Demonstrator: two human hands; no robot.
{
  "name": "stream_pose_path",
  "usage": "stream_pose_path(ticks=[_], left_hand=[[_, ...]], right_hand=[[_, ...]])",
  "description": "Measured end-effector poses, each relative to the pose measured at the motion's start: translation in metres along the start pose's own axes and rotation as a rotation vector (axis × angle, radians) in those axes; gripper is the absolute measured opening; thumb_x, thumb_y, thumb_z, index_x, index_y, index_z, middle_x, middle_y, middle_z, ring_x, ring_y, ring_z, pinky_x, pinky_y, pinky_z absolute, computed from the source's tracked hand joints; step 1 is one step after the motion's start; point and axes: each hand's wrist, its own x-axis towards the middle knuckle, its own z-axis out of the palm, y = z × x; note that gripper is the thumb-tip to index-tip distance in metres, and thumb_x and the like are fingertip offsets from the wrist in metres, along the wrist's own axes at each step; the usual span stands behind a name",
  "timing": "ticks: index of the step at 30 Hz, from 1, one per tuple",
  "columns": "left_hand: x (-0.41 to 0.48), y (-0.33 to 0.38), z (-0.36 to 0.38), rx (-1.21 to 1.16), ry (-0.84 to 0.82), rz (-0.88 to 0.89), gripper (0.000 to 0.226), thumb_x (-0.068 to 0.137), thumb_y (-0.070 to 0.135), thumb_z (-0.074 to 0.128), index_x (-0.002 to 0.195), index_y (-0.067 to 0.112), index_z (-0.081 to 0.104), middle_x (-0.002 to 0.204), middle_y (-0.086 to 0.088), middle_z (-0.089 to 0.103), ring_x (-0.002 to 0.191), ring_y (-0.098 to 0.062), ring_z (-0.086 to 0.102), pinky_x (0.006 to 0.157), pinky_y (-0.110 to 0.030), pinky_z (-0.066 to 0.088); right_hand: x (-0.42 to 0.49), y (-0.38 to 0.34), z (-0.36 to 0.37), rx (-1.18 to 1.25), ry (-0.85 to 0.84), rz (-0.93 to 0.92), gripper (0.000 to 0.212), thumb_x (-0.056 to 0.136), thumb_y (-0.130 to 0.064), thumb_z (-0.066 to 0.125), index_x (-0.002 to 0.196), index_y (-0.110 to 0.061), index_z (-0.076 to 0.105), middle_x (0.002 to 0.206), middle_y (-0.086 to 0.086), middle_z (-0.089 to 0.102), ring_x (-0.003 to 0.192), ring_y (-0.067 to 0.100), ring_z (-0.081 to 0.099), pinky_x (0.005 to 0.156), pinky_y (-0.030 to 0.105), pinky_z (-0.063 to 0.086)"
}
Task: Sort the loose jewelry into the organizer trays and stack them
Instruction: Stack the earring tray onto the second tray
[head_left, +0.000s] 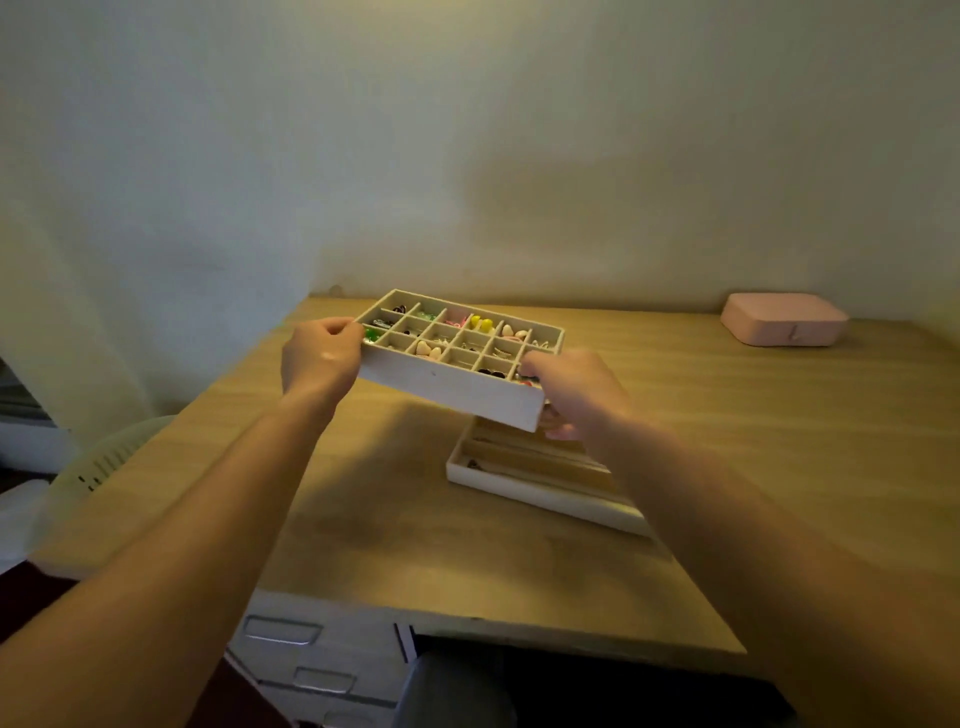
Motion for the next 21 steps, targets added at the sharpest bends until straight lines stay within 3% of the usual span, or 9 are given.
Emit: stream_pose_path(ticks=[3, 6, 8, 11, 13, 16, 21], left_hand=[[-0.032, 0.013, 0.015, -0.035, -0.061, 0.026, 0.024, 0.09, 0.028, 0.056, 0.074, 0.016, 0.07, 0.074, -0.007, 0.062, 0.074, -0.026, 0.051, 0.064, -0.035, 0.04], [-0.06, 0.02, 0.028, -0.083, -0.12, 0.034, 0.023, 0.091, 0.032, 0.057, 0.082, 0.022, 0.076, 0.077, -0.004, 0.066, 0.08, -0.028, 0.061, 0.071, -0.04, 0.054], [-0.077, 0.02, 0.036, -0.095, -0.154, 0.038, 0.027, 0.092, 0.035, 0.057, 0.087, 0.019, 0.078, 0.082, -0.007, 0.07, 0.086, -0.032, 0.066, 0.076, -0.048, 0.058], [-0.095, 0.011, 0.048, -0.098, -0.216, 0.024, 0.029, 0.089, 0.039, 0.056, 0.07, 0.023, 0.07, 0.084, -0.013, 0.072, 0.087, -0.035, 0.066, 0.077, -0.052, 0.058], [-0.101, 0.003, 0.053, -0.099, -0.244, -0.001, 0.03, 0.086, 0.043, 0.054, 0.067, 0.024, 0.066, 0.079, -0.013, 0.069, 0.078, -0.037, 0.061, 0.078, -0.054, 0.058], [-0.104, -0.006, 0.056, -0.111, -0.28, -0.02, 0.03, 0.078, 0.048, 0.052, 0.062, 0.026, 0.064, 0.073, -0.005, 0.061, 0.07, -0.024, 0.051, 0.078, -0.054, 0.056], [-0.1, -0.019, 0.057, -0.123, -0.324, -0.017, 0.033, 0.07, 0.057, 0.05, 0.059, 0.029, 0.062, 0.074, 0.001, 0.056, 0.072, -0.021, 0.048, 0.079, -0.053, 0.056]], right_hand=[[-0.015, 0.015, -0.044, -0.066, 0.085, -0.023, 0.022, 0.094, -0.034, 0.055, 0.095, -0.015, 0.067, 0.098, 0.011, 0.069, 0.093, 0.029, 0.067, 0.082, 0.051, 0.06], [-0.026, 0.032, -0.077, -0.153, 0.134, -0.034, 0.027, 0.096, -0.03, 0.051, 0.089, -0.013, 0.07, 0.094, 0.013, 0.069, 0.091, 0.032, 0.068, 0.083, 0.06, 0.058], [-0.036, 0.046, -0.092, -0.153, 0.124, -0.008, 0.027, 0.101, -0.025, 0.047, 0.092, -0.011, 0.067, 0.097, 0.014, 0.068, 0.091, 0.031, 0.068, 0.082, 0.055, 0.06], [-0.043, 0.063, -0.103, -0.154, 0.124, 0.028, 0.027, 0.101, -0.018, 0.043, 0.09, -0.011, 0.066, 0.096, 0.013, 0.067, 0.093, 0.031, 0.068, 0.081, 0.053, 0.061], [-0.045, 0.07, -0.104, -0.158, 0.129, 0.04, 0.027, 0.098, -0.015, 0.043, 0.084, -0.011, 0.065, 0.094, 0.013, 0.067, 0.094, 0.034, 0.068, 0.081, 0.055, 0.061], [-0.046, 0.08, -0.102, -0.157, 0.13, 0.048, 0.024, 0.096, -0.015, 0.044, 0.082, -0.013, 0.064, 0.093, 0.013, 0.067, 0.094, 0.036, 0.067, 0.08, 0.056, 0.061], [-0.043, 0.09, -0.098, -0.184, 0.136, 0.038, 0.023, 0.098, -0.02, 0.046, 0.094, -0.012, 0.067, 0.097, 0.012, 0.069, 0.092, 0.031, 0.067, 0.08, 0.056, 0.061]])
